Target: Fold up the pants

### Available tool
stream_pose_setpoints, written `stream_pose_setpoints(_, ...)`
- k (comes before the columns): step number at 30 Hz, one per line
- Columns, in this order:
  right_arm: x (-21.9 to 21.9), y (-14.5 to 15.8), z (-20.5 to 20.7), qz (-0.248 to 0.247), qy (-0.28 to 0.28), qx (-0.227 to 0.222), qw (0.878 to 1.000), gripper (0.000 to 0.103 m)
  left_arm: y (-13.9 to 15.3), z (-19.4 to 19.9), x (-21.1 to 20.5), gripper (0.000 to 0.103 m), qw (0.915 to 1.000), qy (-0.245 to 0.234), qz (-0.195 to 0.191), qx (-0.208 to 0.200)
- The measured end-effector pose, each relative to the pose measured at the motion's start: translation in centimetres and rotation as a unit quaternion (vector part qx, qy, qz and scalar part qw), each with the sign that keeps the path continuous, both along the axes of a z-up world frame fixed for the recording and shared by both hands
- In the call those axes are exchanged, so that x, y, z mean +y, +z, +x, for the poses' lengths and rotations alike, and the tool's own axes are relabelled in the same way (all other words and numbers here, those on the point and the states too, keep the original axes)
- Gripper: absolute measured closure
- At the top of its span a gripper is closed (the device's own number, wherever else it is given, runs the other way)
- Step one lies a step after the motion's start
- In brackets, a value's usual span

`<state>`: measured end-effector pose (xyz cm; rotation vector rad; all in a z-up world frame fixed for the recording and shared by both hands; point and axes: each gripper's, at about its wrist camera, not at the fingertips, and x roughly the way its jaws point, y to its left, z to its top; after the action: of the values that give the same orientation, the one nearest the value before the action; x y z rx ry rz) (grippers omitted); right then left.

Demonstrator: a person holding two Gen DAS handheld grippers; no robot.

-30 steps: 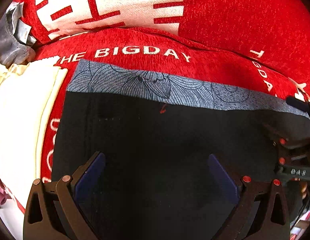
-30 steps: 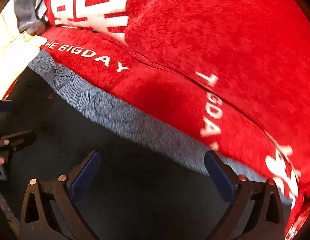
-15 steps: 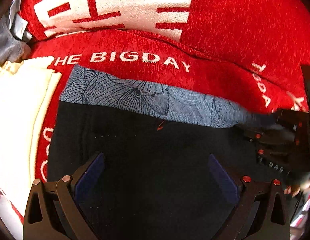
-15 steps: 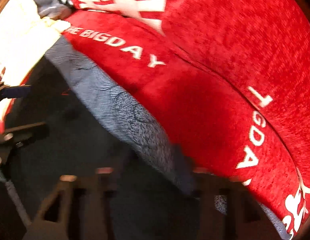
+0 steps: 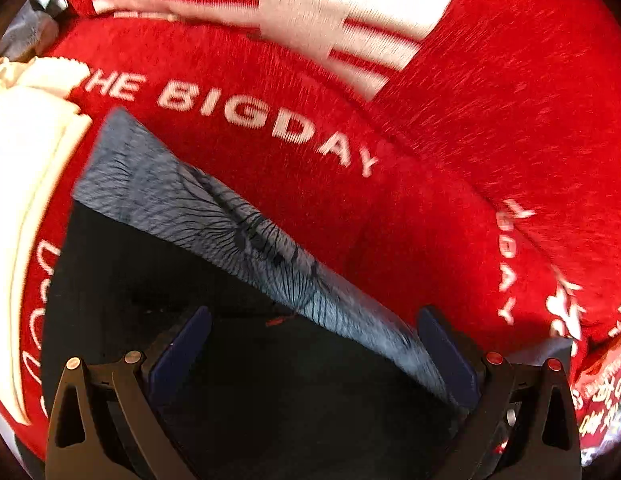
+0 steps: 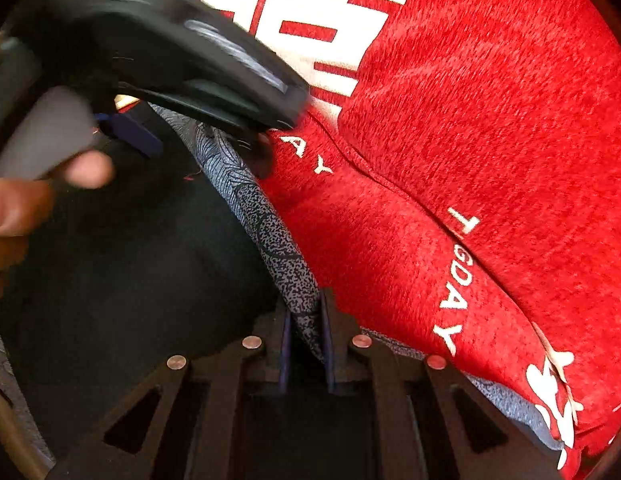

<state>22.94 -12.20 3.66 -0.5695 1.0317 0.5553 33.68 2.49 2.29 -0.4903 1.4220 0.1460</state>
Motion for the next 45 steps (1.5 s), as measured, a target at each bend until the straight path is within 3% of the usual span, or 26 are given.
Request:
stream_pose_setpoints(2, 0.5, -0.2, -0.6, -0.006, 0.0, -0.01, 1.0, 0.089, -1.1, 0.4, -0.9, 0.003, 0.9992, -0.01, 0.033, 0.019)
stream_pose_setpoints(3, 0.6, -0.2, -0.7, -0.008, -0.002, -0.013, 1.0, 0.089, -1.2, 0.5, -1.2, 0.021, 0.9985, -0.013, 0.049, 0.021)
stream_pose_setpoints(4, 0.7, -0.3, -0.9, -0.009, -0.004, -0.018, 1.0, 0.089, -1.2, 0.4, -1.6, 0.028, 0.9979, -0.019, 0.059, 0.018)
stream_pose_setpoints(6, 0.8, -0.3, -1.0, -0.01, -0.007, -0.024, 1.0, 0.089, -0.4, 0.2, -2.3, 0.064, 0.9988, -0.033, 0.035, -0.001)
stream_pose_setpoints(9, 0.6, 0.3, -1.3, -0.003, -0.015, -0.03, 0.999, 0.091, 1.5, -1.2, -3.3, 0.079, 0.998, -0.046, 0.039, -0.021)
stream_pose_setpoints(12, 0.1, 2.0, -2.7, 0.01, -0.03, -0.04, 0.999, 0.093, 3.5, -3.4, -3.2, 0.082, 0.9969, -0.05, 0.03, -0.052)
stream_pose_setpoints(17, -1.2, 5.4, -7.0, 0.035, -0.055, -0.061, 0.996, 0.094, 8.1, -10.3, -1.5, 0.082, 0.9899, -0.057, -0.015, -0.129)
stream_pose_setpoints(23, -0.8, 7.2, -15.0, 0.009, -0.049, -0.093, 0.994, 0.094, 9.3, -19.0, 0.0, 0.082, 0.982, -0.076, -0.051, -0.165)
stream_pose_setpoints(27, 0.1, 5.8, -20.2, -0.021, -0.047, -0.097, 0.994, 0.094, 7.4, -24.2, 0.8, 0.082, 0.9823, -0.074, -0.066, -0.159)
stream_pose_setpoints(31, 1.1, 2.7, -23.6, -0.053, -0.05, -0.082, 0.994, 0.094, 3.0, -28.2, 2.2, 0.082, 0.9891, -0.057, -0.082, -0.108)
stream_pose_setpoints(34, 1.6, 0.9, -25.4, -0.076, -0.051, -0.084, 0.992, 0.094, 1.4, -29.9, 3.3, 0.082, 0.9917, -0.039, -0.081, -0.092)
stream_pose_setpoints(37, 1.6, -0.3, -26.3, -0.09, -0.059, -0.087, 0.99, 0.094, 1.7, -31.0, 4.0, 0.082, 0.9921, -0.033, -0.078, -0.092)
stream_pose_setpoints(42, 2.2, 0.4, -27.2, -0.116, -0.048, -0.101, 0.987, 0.093, 3.9, -32.4, 4.3, 0.081, 0.9915, -0.038, -0.054, -0.112)
stream_pose_setpoints(45, 2.0, 1.9, -27.6, -0.099, -0.05, -0.09, 0.99, 0.083, 5.2, -32.4, 4.3, 0.081, 0.9904, -0.044, -0.034, -0.126)
